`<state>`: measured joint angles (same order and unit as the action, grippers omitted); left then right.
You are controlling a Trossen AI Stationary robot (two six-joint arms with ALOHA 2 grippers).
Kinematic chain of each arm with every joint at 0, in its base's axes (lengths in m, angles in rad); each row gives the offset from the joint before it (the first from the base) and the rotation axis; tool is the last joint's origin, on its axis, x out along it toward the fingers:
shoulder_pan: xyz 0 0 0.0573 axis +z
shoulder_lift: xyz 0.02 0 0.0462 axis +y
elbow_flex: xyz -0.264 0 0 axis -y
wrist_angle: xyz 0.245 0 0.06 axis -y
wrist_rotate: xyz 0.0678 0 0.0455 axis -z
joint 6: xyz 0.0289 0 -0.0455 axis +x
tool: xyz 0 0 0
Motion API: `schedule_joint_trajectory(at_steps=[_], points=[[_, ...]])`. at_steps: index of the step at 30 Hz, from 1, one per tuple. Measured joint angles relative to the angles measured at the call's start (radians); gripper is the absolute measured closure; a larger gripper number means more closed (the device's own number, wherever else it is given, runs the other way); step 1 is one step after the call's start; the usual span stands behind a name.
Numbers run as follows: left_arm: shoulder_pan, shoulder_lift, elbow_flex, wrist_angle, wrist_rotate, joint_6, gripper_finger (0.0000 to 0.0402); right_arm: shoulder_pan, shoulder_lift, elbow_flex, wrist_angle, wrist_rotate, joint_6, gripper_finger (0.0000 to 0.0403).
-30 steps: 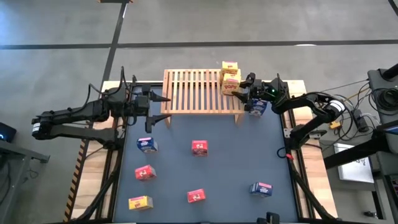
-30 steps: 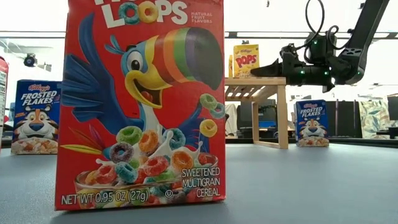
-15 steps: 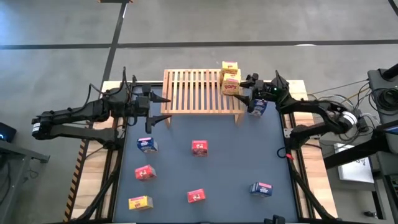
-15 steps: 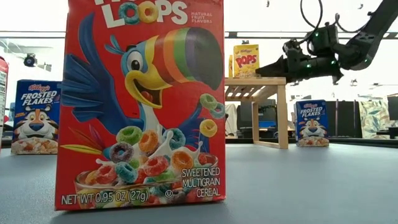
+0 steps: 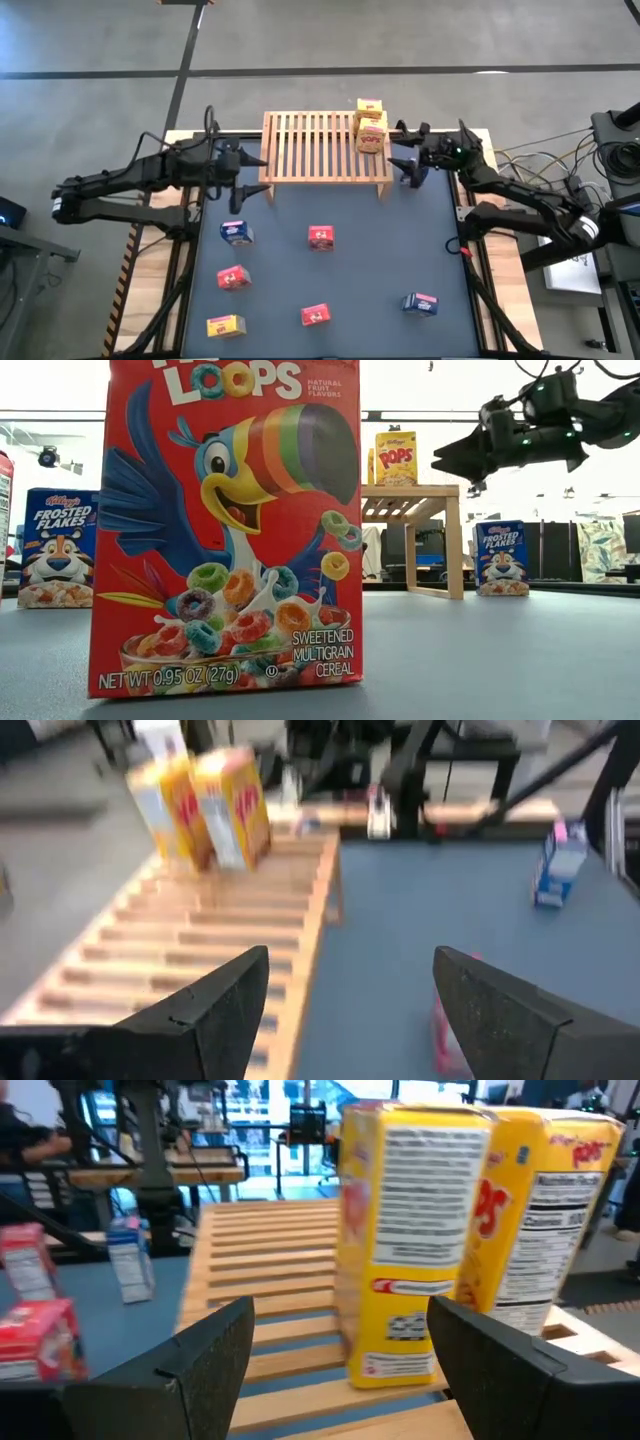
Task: Stack cereal on shelf
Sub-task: Put the yellow cereal box on the shelf aligned with the other yellow cereal box
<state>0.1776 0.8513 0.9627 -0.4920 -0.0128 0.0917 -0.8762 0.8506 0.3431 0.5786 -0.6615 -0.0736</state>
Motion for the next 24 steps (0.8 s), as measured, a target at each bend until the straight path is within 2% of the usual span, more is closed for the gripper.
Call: schedule_joint_trajectory(at_steps=[6,10,13,24], points=[[-0.039,0.076,0.091,-0.236,-0.003,-0.12,0.0153,0.08,-0.12,-0.083,0.045,0.008,0.077,0.0122],[-0.11,0.129,0.108,-0.3,-0.003,-0.203,0.0168,0.156,-0.186,-0.123,0.083,0.012,0.11,0.0128],[-0.174,0.17,0.119,-0.333,0.003,-0.271,0.0176,0.212,-0.223,-0.143,0.089,0.054,0.111,0.0132],[-0.381,0.338,0.277,-0.553,0.005,-0.578,0.0178,0.294,-0.234,-0.153,0.092,0.09,0.09,0.0134]])
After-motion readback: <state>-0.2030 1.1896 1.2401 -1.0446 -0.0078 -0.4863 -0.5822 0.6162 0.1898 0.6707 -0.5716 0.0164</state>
